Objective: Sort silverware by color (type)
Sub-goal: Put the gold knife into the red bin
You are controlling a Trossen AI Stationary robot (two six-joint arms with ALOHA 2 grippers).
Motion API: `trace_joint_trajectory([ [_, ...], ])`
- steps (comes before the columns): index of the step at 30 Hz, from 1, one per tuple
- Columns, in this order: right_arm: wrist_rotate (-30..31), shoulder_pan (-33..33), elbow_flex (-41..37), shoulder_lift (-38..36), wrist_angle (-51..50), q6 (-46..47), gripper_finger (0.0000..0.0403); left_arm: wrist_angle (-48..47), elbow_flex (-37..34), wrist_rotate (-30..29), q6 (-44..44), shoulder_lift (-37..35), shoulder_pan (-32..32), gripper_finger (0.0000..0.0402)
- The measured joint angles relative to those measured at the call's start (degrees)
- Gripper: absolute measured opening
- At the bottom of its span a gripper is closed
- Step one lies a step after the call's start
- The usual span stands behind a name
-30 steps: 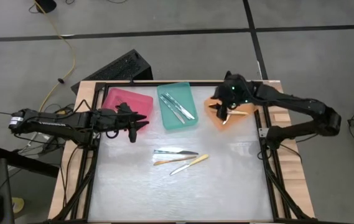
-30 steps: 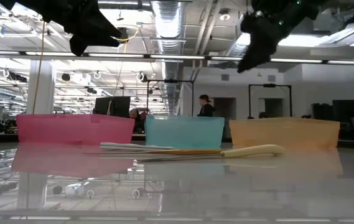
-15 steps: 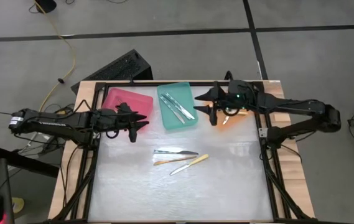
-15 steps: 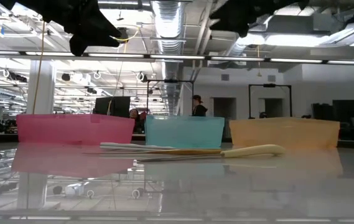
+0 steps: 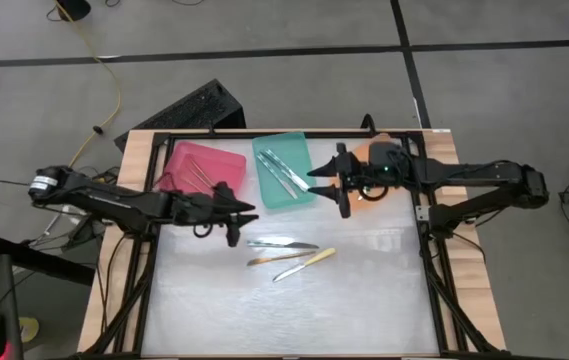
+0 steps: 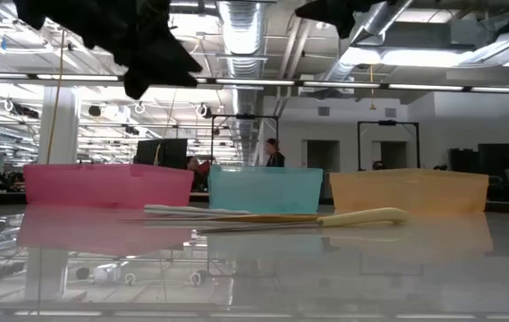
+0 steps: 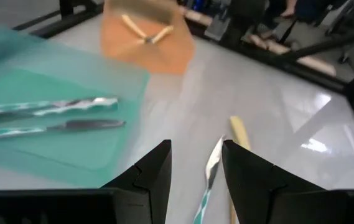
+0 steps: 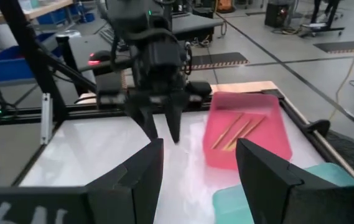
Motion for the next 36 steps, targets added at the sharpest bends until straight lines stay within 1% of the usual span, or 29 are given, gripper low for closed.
trace_joint_trajectory([
  [7,0.16,2.51,0.01,0.0,-0.26,1.76,0.0211,1.56,0.0,0.0,-2.09,9.62,-0.05,0.0126],
  [10,2.81,3.75,0.01,0.0,-0.26,2.9,0.0211,4.69,0.0,0.02,-1.25,13.82,-0.05,0.0126],
  [15,7.68,5.55,-0.01,0.0,-0.1,4.49,0.0211,14.0,0.02,1.1,-2.29,21.3,-0.67,0.0126],
  [18,8.96,6.3,-0.01,0.0,-0.17,7.78,0.0211,21.0,0.02,2.99,-2.88,25.25,-2.45,0.0126],
  [22,9.04,7.48,-0.01,0.0,-0.23,10.38,0.0211,30.27,0.21,3.1,-1.63,30.12,-6.39,0.0126],
  [26,9.12,8.56,-0.01,0.0,-0.37,13.2,0.0211,29.59,2.58,2.75,-0.41,33.32,-10.69,0.0126],
  [28,9.08,8.92,-0.01,0.0,-0.35,14.99,0.0211,27.82,3.79,1.38,1.21,34.66,-12.62,0.0126],
  [30,9.1,9.44,-0.01,0.0,-0.31,16.39,0.0211,25.92,4.89,-1.27,3.09,35.84,-14.37,0.0126],
  [34,9.16,10.85,-0.01,0.0,-0.2,16.48,0.0211,23.8,6.61,-9.52,7.43,37.27,-16.45,0.0126],
  [36,8.97,11.28,-0.01,0.0,-0.24,15.7,0.0211,22.43,6.64,-13.89,7.78,37.35,-16.79,0.0126],
])
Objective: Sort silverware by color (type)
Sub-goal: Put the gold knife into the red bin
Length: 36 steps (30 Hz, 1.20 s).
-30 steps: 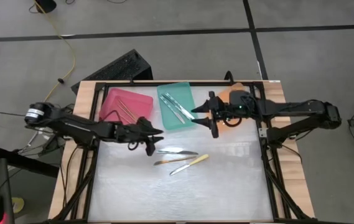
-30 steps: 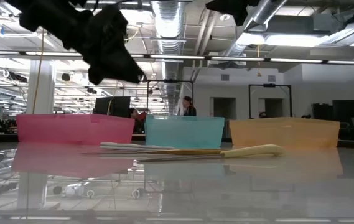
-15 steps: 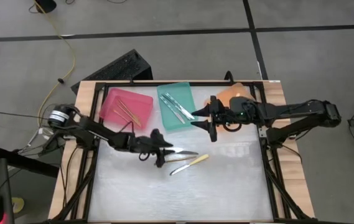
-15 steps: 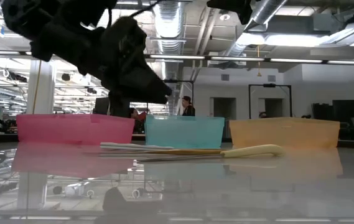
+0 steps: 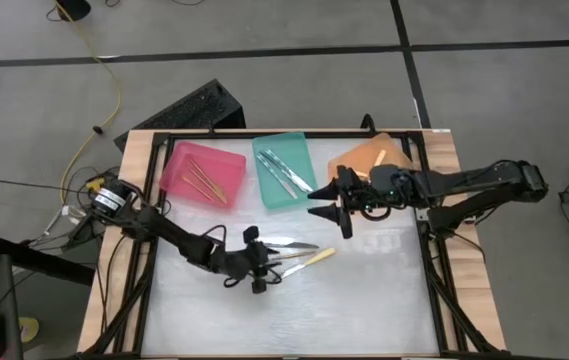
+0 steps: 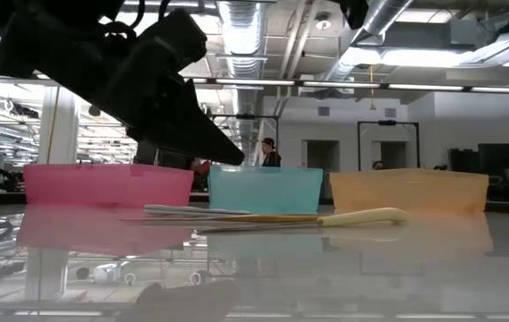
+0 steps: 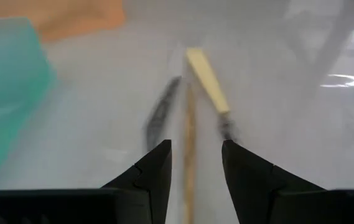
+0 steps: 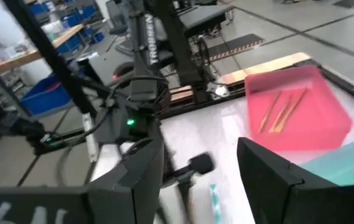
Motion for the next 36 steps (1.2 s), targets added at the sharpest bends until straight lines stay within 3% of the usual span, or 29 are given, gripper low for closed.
trace_joint_trajectory([
  [3,0.09,0.68,0.0,0.0,-0.32,-2.14,0.0211,-0.79,0.01,-1.53,-0.37,0.0,0.64,0.0126],
  [12,0.06,0.93,0.0,0.0,-1.54,-2.72,0.0211,-0.98,-0.01,2.44,-5.42,-0.04,3.4,0.0126],
  [23,0.06,0.86,0.0,0.0,-3.28,-4.78,0.0211,-1.37,-0.05,2.96,-8.16,1.65,2.67,0.0126],
  [36,0.06,0.7,0.0,0.0,-3.59,-4.86,0.0211,-3.19,-0.06,3.97,-3.43,1.64,3.26,0.0126],
])
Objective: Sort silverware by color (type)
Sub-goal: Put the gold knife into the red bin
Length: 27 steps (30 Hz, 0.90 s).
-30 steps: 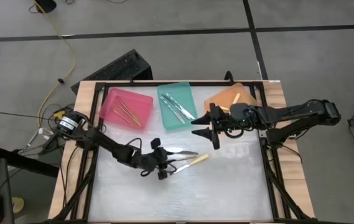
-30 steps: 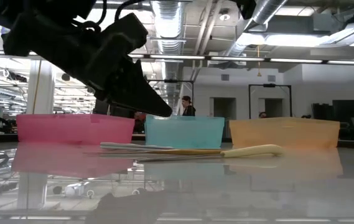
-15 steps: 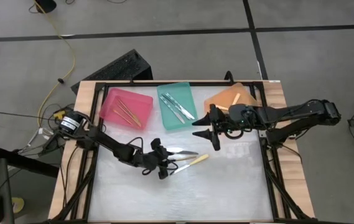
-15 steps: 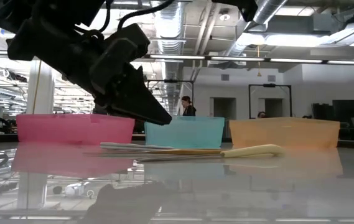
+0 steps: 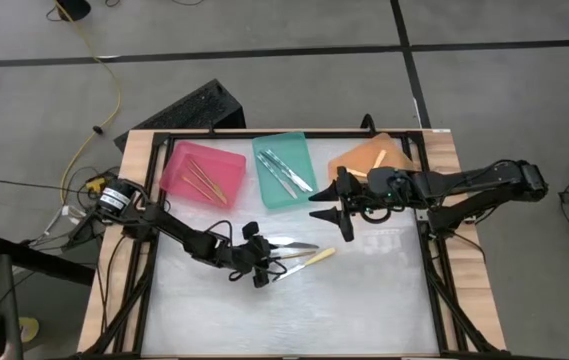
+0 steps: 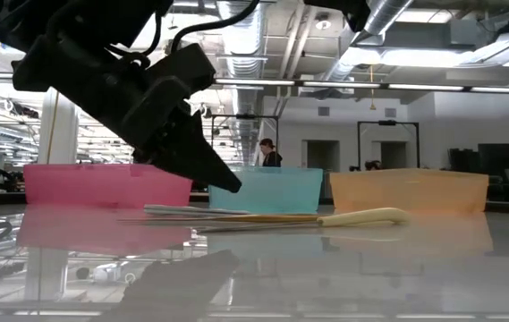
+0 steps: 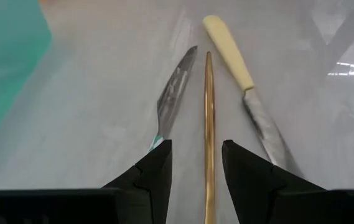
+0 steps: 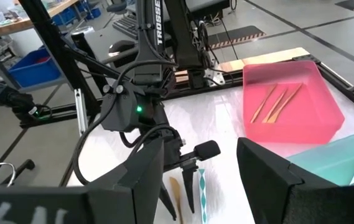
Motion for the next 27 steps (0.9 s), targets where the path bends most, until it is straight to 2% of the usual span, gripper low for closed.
trace_joint_trajectory([
  [9,0.0,0.0,0.0,0.0,-0.22,0.12,0.0211,-0.38,0.0,0.0,-0.09,-0.02,0.0,0.0126],
  [27,0.02,-0.79,0.0,0.0,-0.98,0.12,0.0211,1.45,1.32,2.68,-1.99,4.85,0.78,0.0126],
])
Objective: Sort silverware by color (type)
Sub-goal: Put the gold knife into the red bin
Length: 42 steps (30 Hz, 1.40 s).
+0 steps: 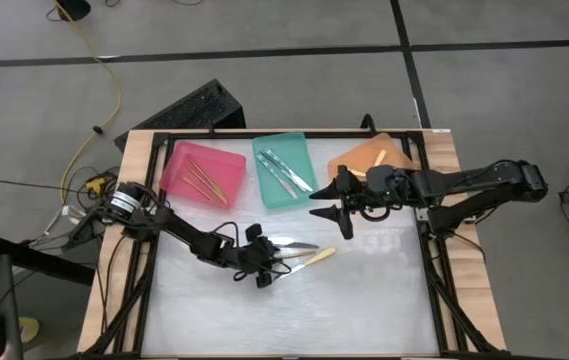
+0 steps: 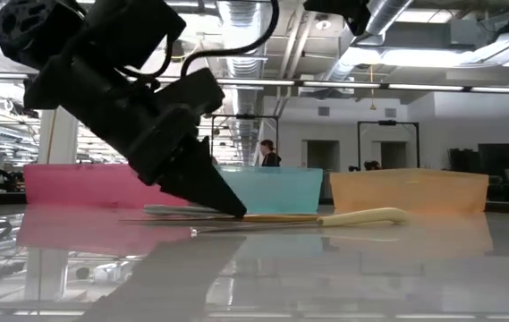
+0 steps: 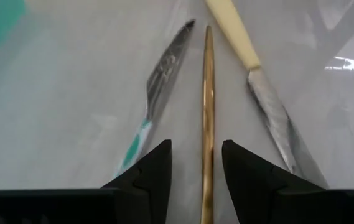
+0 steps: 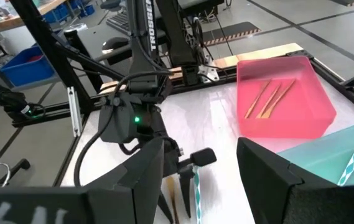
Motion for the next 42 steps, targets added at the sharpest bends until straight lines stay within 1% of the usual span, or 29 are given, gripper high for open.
trace_joint_trajectory([
  [6,-0.01,0.0,0.0,0.0,-0.46,-0.01,0.0211,0.83,0.18,-0.88,-2.6,2.28,-0.17,0.0126],
  [12,0.0,-0.13,0.0,0.0,-0.66,-0.02,0.0211,0.22,0.27,-1.17,-1.48,2.45,-0.15,0.012],
  [15,0.0,-0.35,0.0,0.0,-0.8,0.01,0.0211,-1.61,0.36,0.0,-1.24,2.36,0.23,0.0095],
  [21,0.0,-0.91,0.0,0.0,-0.81,-0.02,0.0211,-3.52,0.34,0.93,-2.44,2.36,0.42,0.0016],
  [22,0.0,-1.13,0.0,0.0,-0.83,-0.02,0.0211,-3.79,0.36,1.26,-3.0,2.36,0.47,0.001],
  [25,0.0,-1.82,0.0,0.0,-0.81,-0.04,0.0211,-4.37,0.39,1.19,-4.81,2.36,0.47,0.0007],
  [29,0.04,-2.25,0.0,0.0,-0.81,0.02,0.0211,-4.14,0.31,0.84,-10.24,2.41,0.43,0.0003],
  [33,0.03,-2.21,0.0,0.0,-0.81,0.01,0.0211,-3.35,0.18,0.05,-13.54,2.14,0.36,0.0002],
  [42,0.04,-2.21,0.0,0.0,-0.81,0.0,0.0211,-4.01,-0.08,-1.84,-14.62,-0.82,0.28,0.0001],
])
